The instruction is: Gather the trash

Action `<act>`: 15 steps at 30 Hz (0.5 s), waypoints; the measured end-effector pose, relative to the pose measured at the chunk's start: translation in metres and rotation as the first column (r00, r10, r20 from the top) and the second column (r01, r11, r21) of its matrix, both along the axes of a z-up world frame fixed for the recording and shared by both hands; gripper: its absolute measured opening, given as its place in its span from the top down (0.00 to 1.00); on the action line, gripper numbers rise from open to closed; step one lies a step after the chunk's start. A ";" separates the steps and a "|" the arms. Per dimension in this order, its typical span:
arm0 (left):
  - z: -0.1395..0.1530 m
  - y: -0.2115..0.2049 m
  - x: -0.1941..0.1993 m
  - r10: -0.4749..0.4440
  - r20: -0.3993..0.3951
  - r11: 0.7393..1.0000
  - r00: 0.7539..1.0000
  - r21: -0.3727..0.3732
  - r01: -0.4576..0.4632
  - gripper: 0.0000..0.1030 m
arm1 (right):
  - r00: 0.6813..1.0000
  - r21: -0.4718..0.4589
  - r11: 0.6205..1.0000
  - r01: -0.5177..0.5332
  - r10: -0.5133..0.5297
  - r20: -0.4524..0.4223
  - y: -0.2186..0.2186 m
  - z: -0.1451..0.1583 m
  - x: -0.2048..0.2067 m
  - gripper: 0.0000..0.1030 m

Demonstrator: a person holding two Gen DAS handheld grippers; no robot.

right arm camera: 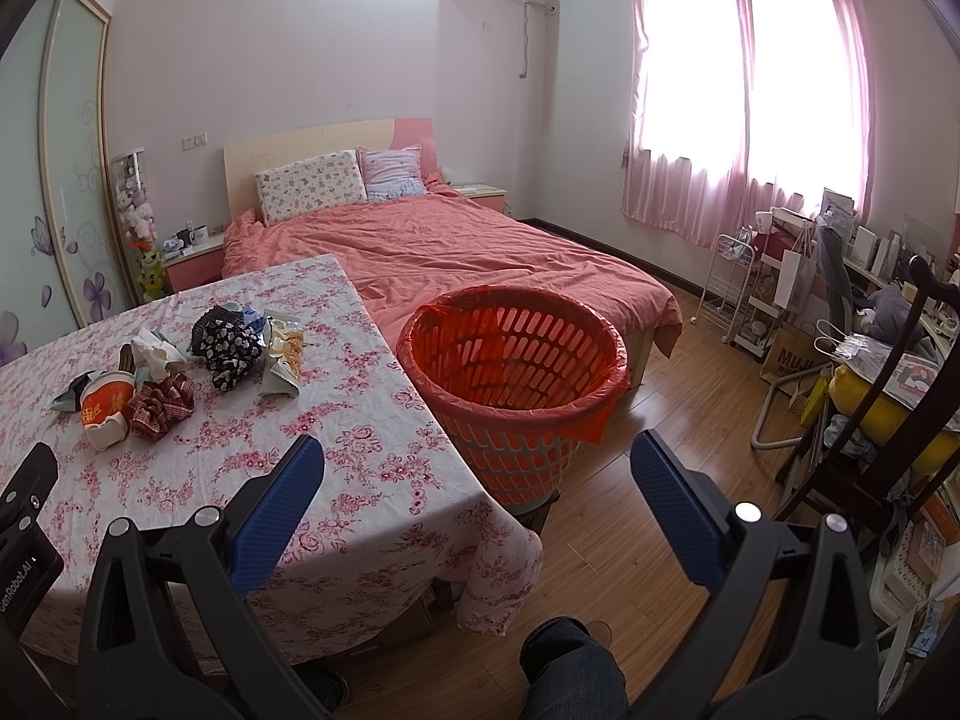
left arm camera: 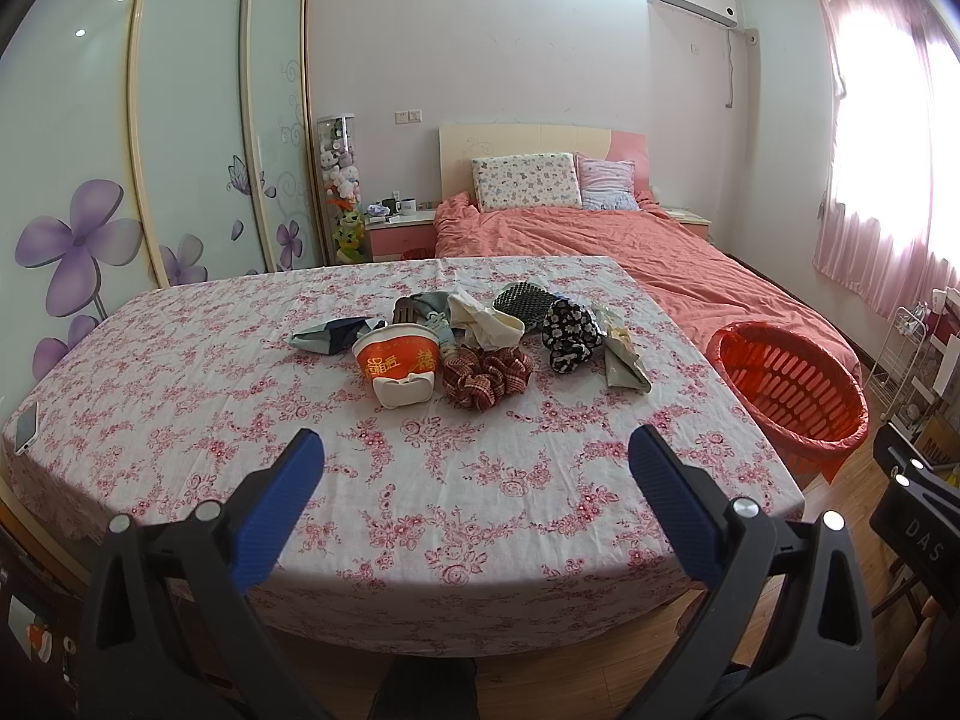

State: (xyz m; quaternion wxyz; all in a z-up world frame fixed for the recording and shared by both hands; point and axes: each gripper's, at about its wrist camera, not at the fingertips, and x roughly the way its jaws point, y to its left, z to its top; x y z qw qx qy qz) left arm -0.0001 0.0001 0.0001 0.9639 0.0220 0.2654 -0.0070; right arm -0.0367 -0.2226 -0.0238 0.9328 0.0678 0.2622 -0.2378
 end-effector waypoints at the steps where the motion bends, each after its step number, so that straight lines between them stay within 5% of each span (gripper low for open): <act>1: 0.000 0.000 0.000 0.000 0.000 1.000 1.000 0.000 0.000 0.04 | 1.000 0.001 1.000 0.000 0.000 0.000 0.000 0.000 0.000 0.02; 15: 0.001 -0.001 -0.001 0.000 0.000 1.000 1.000 0.000 0.000 0.04 | 1.000 0.000 1.000 0.000 0.000 0.000 0.000 0.000 0.000 0.02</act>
